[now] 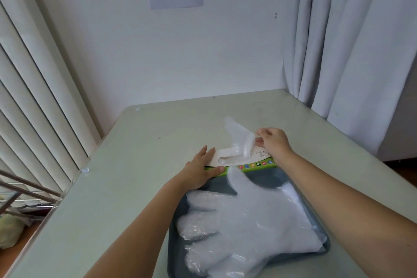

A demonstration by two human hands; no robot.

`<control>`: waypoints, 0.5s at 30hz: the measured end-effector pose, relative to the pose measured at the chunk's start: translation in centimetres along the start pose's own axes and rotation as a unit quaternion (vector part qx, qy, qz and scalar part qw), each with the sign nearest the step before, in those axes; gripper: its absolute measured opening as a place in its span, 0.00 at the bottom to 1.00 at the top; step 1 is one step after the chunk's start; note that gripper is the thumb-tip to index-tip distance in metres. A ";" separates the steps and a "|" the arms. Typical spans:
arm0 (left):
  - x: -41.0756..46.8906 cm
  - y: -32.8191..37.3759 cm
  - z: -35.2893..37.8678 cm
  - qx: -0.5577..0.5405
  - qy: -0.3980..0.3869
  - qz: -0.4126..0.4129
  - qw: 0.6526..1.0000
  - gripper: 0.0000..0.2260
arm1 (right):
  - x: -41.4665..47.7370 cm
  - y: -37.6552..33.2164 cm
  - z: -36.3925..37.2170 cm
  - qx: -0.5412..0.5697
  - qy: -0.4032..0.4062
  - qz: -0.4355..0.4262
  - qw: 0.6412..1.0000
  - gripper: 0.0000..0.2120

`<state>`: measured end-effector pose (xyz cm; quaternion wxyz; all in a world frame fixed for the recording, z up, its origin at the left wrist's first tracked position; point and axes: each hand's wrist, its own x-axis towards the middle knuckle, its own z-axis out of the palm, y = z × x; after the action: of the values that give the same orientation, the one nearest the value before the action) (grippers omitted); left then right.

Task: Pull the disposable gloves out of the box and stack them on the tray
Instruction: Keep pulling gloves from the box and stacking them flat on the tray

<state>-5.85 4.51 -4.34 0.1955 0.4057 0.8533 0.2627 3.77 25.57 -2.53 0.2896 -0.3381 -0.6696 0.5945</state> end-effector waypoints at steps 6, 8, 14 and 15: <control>0.2 -0.2 0.1 -0.004 0.002 0.000 1.000 0.33 | -4.2 -2.2 1.3 -0.234 0.026 -0.186 0.954 0.26; 0.1 0.0 0.1 0.002 0.002 -0.002 1.000 0.33 | -5.3 -2.0 2.5 -0.380 -0.022 -0.241 0.893 0.30; 0.0 0.1 0.1 -0.005 0.001 -0.006 1.000 0.33 | -4.0 -1.6 3.9 -0.541 0.022 -0.284 0.791 0.26; 0.0 0.1 0.0 -0.002 -0.001 -0.007 1.000 0.33 | -3.8 -1.8 4.3 -0.557 0.024 -0.293 0.777 0.25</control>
<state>-5.74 4.57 -4.29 0.1990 0.3999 0.8553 0.2628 2.47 19.78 -1.27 0.2268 -0.2415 -0.9435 -0.0042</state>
